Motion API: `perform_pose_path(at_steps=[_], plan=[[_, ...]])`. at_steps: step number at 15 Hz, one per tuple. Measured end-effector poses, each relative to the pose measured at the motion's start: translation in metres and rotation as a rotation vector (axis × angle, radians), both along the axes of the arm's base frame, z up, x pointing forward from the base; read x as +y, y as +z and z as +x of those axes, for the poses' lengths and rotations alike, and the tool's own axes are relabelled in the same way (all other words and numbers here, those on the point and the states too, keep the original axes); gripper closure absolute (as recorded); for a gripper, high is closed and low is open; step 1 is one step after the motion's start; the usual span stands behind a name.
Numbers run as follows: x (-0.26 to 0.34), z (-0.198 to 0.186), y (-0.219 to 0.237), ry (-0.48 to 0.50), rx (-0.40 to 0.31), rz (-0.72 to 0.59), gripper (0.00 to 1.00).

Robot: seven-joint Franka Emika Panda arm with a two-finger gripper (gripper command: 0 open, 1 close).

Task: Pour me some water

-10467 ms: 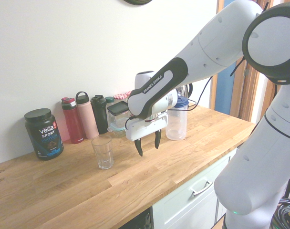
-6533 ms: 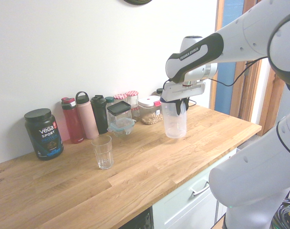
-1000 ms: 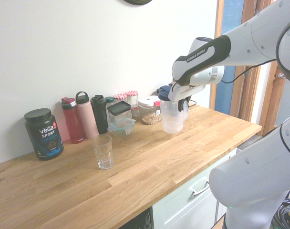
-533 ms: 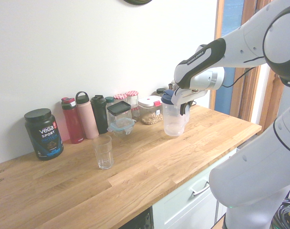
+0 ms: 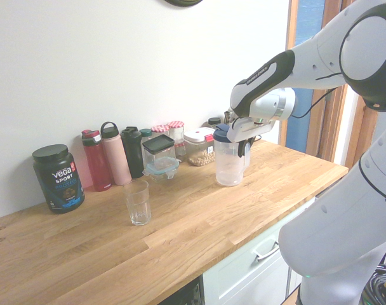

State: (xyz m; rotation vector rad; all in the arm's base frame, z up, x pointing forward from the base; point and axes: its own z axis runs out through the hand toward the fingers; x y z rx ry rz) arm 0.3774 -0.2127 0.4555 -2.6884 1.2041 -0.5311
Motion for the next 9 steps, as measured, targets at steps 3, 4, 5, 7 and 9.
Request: perform_pose_path(at_steps=[3,4,5,7,9], plan=[[0.0019,-0.0003,-0.0018,0.008,0.013,0.007,0.0],[0.0018,-0.0002,-0.0014,0.008,0.013,0.007,0.0],[0.0018,0.0,-0.0011,0.009,0.013,0.007,0.0],[0.0025,0.0003,-0.0011,0.011,0.013,0.006,0.0],[0.0036,0.0008,-0.0011,0.015,0.015,0.003,0.0]])
